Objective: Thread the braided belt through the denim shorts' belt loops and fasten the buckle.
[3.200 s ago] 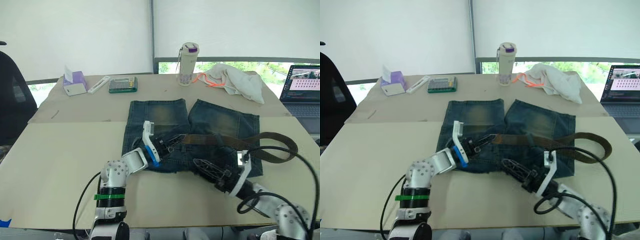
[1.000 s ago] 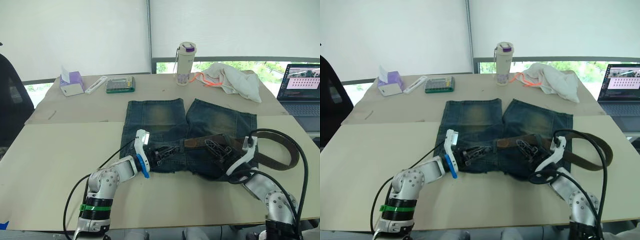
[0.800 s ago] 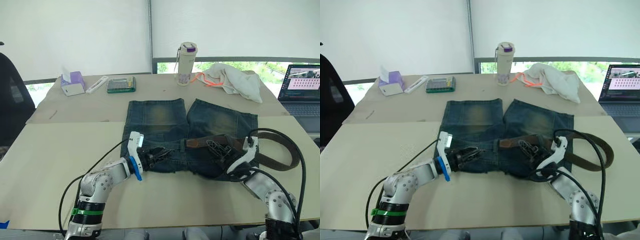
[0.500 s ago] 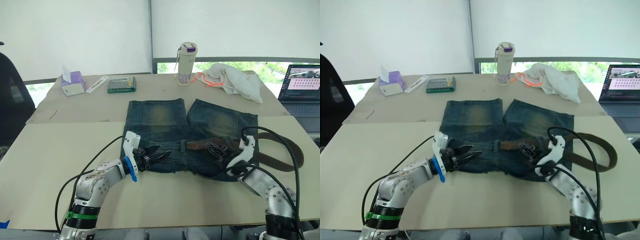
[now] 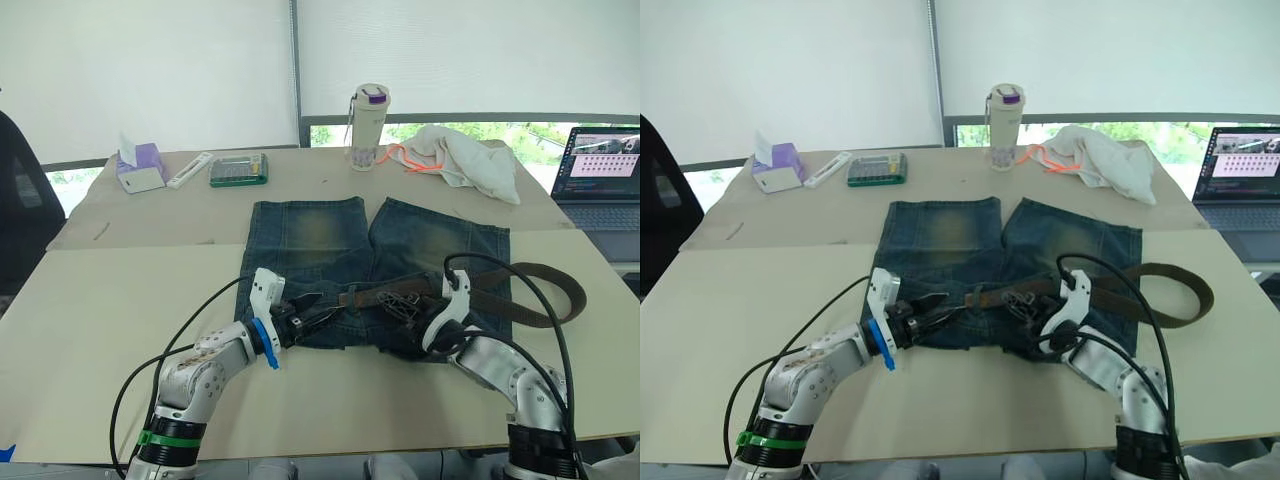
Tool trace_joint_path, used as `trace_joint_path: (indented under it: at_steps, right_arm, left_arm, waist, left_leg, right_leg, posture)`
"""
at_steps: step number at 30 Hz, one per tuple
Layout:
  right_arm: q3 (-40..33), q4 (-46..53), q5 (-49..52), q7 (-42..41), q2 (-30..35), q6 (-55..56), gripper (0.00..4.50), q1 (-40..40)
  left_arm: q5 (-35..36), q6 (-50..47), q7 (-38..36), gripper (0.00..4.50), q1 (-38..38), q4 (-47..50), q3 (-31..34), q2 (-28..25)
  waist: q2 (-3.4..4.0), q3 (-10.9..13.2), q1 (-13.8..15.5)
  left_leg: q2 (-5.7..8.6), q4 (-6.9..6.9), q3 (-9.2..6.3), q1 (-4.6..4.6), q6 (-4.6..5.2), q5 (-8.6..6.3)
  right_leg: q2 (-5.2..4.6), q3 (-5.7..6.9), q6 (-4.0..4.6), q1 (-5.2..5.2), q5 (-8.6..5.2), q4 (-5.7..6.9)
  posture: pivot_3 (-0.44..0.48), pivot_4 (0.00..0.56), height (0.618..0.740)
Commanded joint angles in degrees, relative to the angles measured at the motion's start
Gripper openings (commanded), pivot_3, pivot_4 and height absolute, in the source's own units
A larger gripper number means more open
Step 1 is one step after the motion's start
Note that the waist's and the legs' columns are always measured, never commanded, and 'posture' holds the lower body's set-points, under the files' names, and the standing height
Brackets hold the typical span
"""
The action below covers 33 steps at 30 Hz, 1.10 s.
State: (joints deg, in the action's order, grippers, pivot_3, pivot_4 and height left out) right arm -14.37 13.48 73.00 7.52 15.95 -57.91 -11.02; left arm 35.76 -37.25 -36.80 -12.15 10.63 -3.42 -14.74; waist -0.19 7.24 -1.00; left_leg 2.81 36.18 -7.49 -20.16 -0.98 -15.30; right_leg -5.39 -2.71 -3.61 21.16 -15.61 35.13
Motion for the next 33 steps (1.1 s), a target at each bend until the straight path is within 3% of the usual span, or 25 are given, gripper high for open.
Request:
trace_joint_path:
  at_steps: [1,16,25,33]
  right_arm:
    - [-0.63,1.84,-0.47,-0.6,0.14,1.99,0.0,-2.67]
    - [-0.82,-2.26,8.95,6.19,-12.5,3.67,0.0,-0.95]
    - [-3.14,-3.3,17.85,2.95,-14.07,5.52,0.0,-0.94]
    - [-0.7,-2.55,17.64,0.29,-11.03,5.16,0.0,-0.1]
  left_arm:
    - [-0.02,1.86,0.14,3.76,0.29,1.41,0.92,0.54]
    - [1.48,1.62,1.32,3.76,0.13,-0.18,2.8,3.32]
    - [16.26,-7.72,6.46,3.76,-0.99,-2.08,12.57,7.88]
    - [21.88,-12.01,10.73,3.76,-3.42,-4.03,14.14,11.84]
  waist:
    - [0.0,0.0,0.02]
    - [0.01,-0.01,-0.07]
    - [0.01,-0.01,-0.23]
    - [0.0,-0.01,-0.28]
  left_leg:
    - [0.0,0.0,0.02,0.0,0.0,0.0]
    - [-0.05,-0.02,-0.11,0.0,0.0,0.0]
    - [-0.09,-0.02,-0.15,0.01,0.01,0.0]
    - [-0.07,0.0,-0.05,0.0,0.01,0.01]
  right_leg:
    - [0.01,0.02,0.0,0.0,0.0,0.0]
    - [0.05,0.02,0.01,0.03,0.01,0.01]
    - [0.08,0.01,0.02,0.05,0.01,0.04]
    - [0.08,0.02,0.02,0.04,0.01,0.04]
  posture:
    - [0.0,0.15,0.74]
    - [0.0,0.15,0.74]
    - [0.0,0.15,0.74]
    - [0.0,0.15,0.74]
